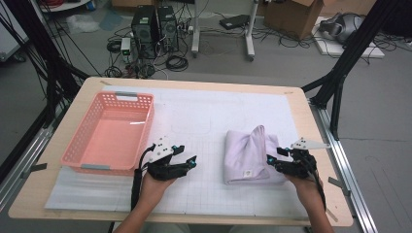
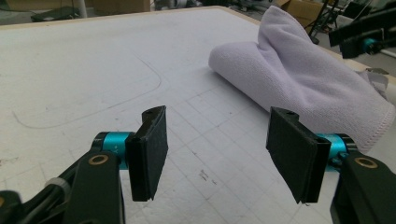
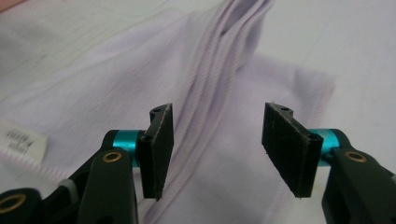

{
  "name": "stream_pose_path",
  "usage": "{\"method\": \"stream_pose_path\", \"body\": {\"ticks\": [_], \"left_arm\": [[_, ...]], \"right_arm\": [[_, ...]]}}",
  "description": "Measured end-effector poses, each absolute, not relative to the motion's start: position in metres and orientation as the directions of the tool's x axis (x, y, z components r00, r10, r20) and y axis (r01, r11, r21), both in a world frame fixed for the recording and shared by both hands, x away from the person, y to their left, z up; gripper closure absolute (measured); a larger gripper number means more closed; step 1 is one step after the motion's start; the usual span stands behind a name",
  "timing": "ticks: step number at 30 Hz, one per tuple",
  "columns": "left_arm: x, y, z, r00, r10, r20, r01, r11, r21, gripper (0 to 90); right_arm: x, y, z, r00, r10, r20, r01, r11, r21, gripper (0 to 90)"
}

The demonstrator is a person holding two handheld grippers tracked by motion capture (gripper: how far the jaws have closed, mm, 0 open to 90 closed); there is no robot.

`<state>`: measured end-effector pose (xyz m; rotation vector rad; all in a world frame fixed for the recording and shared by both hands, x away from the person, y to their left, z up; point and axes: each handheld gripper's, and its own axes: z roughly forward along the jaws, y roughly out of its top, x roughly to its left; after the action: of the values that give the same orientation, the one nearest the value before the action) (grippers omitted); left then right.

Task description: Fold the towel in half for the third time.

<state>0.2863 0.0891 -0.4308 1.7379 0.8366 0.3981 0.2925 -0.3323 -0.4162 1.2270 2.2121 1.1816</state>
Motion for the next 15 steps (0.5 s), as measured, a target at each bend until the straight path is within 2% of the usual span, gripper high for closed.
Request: {"method": "stream_pose_path", "body": {"ticks": [4, 8, 11, 15], "left_arm": [[0.288, 0.092, -0.432, 0.686, 0.71, -0.157, 0.339, -0.122, 0.933, 38.8], [0.286, 0.094, -0.434, 0.689, 0.705, -0.168, 0.347, -0.118, 0.931, 38.9], [0.286, 0.094, -0.435, 0.684, 0.707, -0.178, 0.35, -0.104, 0.931, 38.9], [0.285, 0.095, -0.436, 0.68, 0.711, -0.178, 0.354, -0.107, 0.929, 38.9]], "right_arm": [[0.288, -0.323, -0.43, -0.58, 0.802, 0.143, 0.559, 0.264, 0.786, 41.9], [0.289, -0.314, -0.441, -0.604, 0.781, 0.159, 0.575, 0.29, 0.765, 55.5], [0.287, -0.315, -0.441, -0.619, 0.762, 0.187, 0.576, 0.279, 0.768, 78.2], [0.281, -0.321, -0.432, -0.618, 0.766, 0.177, 0.549, 0.26, 0.794, 81.3]]}}
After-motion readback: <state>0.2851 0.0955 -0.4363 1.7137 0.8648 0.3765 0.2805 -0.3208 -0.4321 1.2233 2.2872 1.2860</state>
